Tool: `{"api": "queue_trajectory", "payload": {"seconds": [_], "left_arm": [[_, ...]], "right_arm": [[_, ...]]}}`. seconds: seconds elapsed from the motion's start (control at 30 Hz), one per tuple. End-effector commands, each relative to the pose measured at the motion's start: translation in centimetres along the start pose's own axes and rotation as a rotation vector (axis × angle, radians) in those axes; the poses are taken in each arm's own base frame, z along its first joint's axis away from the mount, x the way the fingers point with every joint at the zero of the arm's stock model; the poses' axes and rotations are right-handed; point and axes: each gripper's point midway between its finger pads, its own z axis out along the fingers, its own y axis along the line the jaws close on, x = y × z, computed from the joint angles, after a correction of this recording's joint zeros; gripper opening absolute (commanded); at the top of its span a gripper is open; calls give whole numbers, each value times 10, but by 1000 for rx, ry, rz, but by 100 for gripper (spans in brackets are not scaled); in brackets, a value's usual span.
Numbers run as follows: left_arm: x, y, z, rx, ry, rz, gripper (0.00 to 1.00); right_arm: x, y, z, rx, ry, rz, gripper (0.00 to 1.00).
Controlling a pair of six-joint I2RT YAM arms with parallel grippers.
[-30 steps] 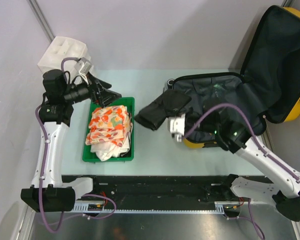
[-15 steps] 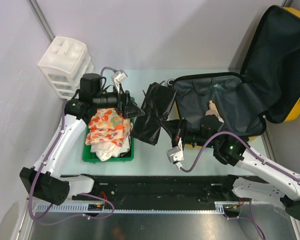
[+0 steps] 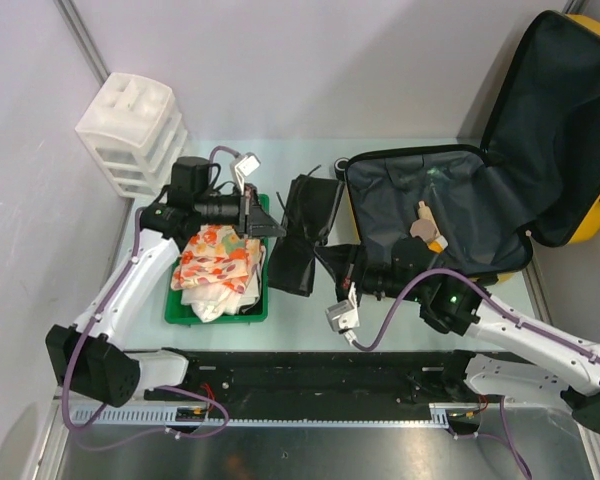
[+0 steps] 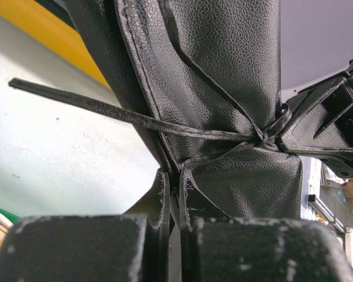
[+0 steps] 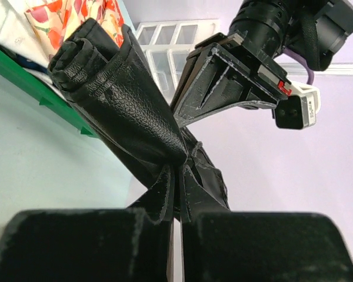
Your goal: Open, take out, and arrange the luggage
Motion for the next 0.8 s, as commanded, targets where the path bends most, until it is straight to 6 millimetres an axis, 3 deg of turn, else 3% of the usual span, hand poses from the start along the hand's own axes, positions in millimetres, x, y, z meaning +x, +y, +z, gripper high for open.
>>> {"api": "queue_trajectory", "payload": {"seconds": [0.0,0.03,0.07,0.17,0.23,0.27,0.4,0.53,0.6,0.63,0.67,0.7,0.73,0.77], "left_arm": [[13,-29,-16,108,-7,-26,8],[19,-27,-19,103,-9,-56,20],[18,-19,-24,82,-27,-79,46],[20,-3,-32,51,-51,-139,72],[19,-6,-33,81,-49,-131,77],[19,-7,-32,89,-42,-135,85],[18,-14,-28,124,-30,-139,89],[14,-22,-29,172,-36,-149,83],[13,-26,-29,193,-45,-161,70],[13,-28,-30,202,-46,-164,61],[13,-28,-30,202,-49,-164,37],[15,-27,-31,196,-53,-174,28],[12,-24,-37,181,-75,-174,9],[13,-22,-40,174,-84,-191,0]], "right_arm": [[-3,-44,1,186,-4,-81,0],[-4,-49,1,209,-10,-87,0],[-5,-51,3,216,-17,-87,0],[-10,-54,4,232,-45,-90,0],[-12,-55,5,235,-57,-90,0],[-13,-54,6,231,-66,-95,0],[-15,-56,11,241,-83,-99,0],[-17,-53,15,232,-99,-106,0],[-19,-55,16,241,-103,-106,0],[-17,-52,19,235,-98,-102,0],[-18,-52,20,234,-100,-101,0],[-17,-51,21,234,-97,-98,0],[-17,-52,21,236,-93,-93,0],[-16,-50,22,233,-89,-84,0]]}}
